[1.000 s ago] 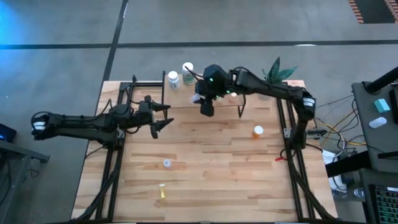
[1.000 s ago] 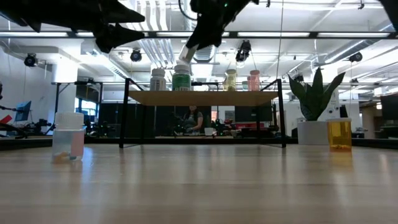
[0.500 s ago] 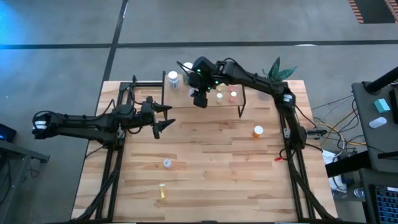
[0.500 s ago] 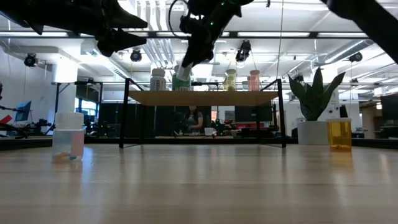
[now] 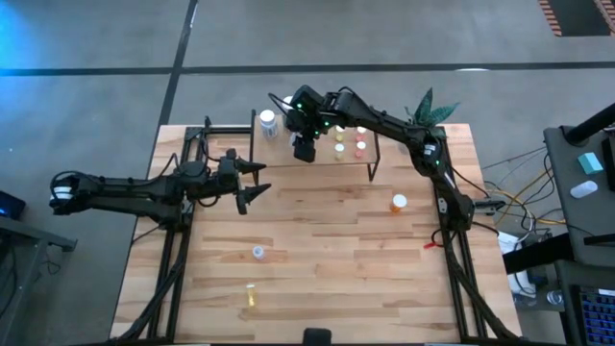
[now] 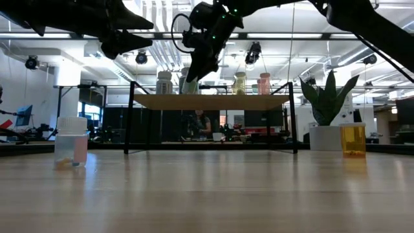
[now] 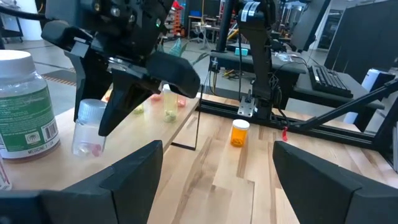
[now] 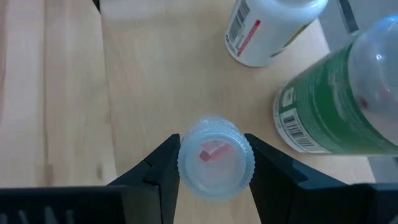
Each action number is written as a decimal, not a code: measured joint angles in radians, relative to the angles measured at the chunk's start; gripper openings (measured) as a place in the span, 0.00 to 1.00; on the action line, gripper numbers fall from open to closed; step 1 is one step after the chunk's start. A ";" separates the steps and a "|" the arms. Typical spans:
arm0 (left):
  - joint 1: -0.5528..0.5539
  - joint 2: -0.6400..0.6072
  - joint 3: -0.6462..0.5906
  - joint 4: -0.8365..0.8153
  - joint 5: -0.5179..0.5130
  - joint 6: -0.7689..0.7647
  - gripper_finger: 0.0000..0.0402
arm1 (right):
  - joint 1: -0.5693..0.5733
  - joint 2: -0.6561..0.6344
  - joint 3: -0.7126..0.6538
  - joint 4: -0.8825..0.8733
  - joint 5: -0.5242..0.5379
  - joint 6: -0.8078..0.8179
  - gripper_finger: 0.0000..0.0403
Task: Pick and place medicine bottles onto shelf by color
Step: Put the right transparent pill bottle on the shelf, then put the transparent pill bottle on the shelf
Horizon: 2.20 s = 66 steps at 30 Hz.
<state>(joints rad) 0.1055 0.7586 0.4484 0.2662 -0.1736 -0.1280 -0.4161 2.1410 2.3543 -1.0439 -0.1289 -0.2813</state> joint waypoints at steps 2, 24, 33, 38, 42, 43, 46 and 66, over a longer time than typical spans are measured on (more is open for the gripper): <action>0.000 0.002 0.000 0.003 0.000 0.000 0.72 | -0.001 0.000 0.000 0.000 -0.001 0.000 0.36; 0.000 0.008 0.000 0.004 0.000 -0.017 0.72 | -0.004 0.008 -0.003 0.018 -0.002 -0.006 0.43; 0.000 0.007 0.000 0.004 0.000 -0.018 0.72 | -0.004 0.008 -0.003 0.032 -0.002 0.002 0.44; 0.000 0.007 0.000 0.004 0.000 -0.018 0.72 | -0.004 0.000 -0.003 0.028 -0.001 0.009 0.44; 0.000 0.007 0.000 0.003 0.000 -0.018 0.72 | -0.003 -0.022 -0.003 0.025 0.001 0.003 0.44; 0.000 0.007 0.000 0.003 0.000 -0.017 0.72 | -0.003 -0.029 -0.003 0.025 0.001 0.003 0.44; 0.000 0.006 0.000 0.003 0.000 -0.016 0.72 | -0.003 -0.053 -0.003 0.016 0.006 0.010 0.44; 0.000 0.004 0.000 0.001 0.000 0.004 0.72 | 0.070 -0.236 -0.043 -0.127 -0.115 0.062 0.44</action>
<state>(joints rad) 0.1055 0.7624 0.4480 0.2674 -0.1733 -0.1236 -0.3457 1.9047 2.3110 -1.1706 -0.2440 -0.2195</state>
